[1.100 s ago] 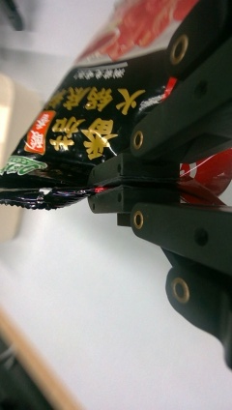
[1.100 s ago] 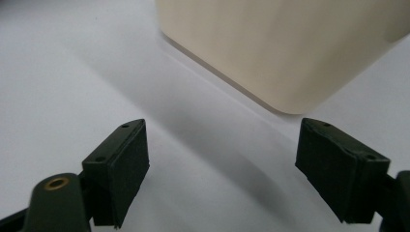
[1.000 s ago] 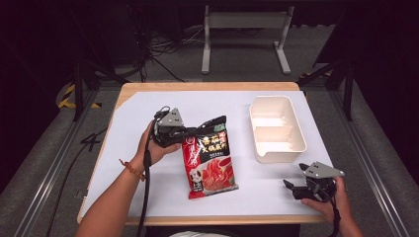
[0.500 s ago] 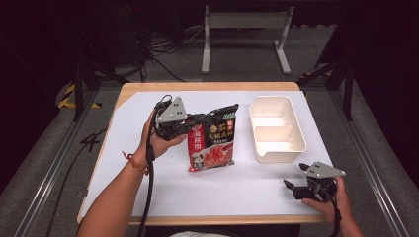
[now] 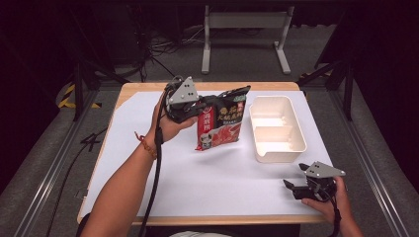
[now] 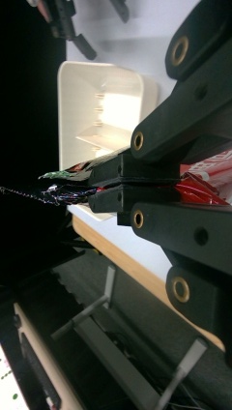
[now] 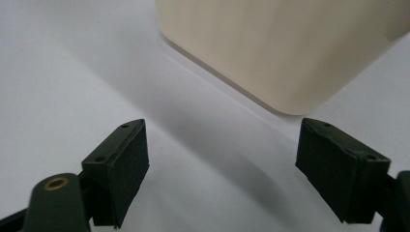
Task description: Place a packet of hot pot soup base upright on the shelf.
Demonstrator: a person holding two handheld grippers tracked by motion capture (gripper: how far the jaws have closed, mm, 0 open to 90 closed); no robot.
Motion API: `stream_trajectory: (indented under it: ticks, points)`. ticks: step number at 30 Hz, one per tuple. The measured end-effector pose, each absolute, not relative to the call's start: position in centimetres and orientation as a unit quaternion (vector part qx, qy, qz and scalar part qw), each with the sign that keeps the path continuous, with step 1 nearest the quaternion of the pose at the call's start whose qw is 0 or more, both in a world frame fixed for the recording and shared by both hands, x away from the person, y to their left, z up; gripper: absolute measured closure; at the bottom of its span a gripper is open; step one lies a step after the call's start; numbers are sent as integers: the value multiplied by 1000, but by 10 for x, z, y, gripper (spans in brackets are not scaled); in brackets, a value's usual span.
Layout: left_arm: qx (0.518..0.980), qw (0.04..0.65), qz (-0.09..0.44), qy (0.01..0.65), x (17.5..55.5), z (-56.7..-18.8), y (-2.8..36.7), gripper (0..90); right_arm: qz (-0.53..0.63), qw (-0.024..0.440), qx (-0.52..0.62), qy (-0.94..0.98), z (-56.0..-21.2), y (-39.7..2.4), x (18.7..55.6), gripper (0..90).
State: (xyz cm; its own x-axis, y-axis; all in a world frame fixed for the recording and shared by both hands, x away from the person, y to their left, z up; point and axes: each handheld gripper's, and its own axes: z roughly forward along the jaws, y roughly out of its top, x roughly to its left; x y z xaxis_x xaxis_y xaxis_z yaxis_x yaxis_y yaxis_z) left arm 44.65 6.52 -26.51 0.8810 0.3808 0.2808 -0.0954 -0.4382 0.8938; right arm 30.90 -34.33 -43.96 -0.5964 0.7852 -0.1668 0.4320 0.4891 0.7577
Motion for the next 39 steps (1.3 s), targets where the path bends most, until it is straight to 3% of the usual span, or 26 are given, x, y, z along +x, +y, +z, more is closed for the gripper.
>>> stream_trajectory:
  ticks: [12,23,39]
  points:
    - [804,559,197,53,459,-245,10,881,345,255,370,824,-440,-344,309,183]
    - [801,574,167,30,455,-246,-48,881,350,254,370,822,-440,-346,309,183]
    - [798,586,134,39,457,-264,-103,881,354,251,371,821,-439,-347,309,183]
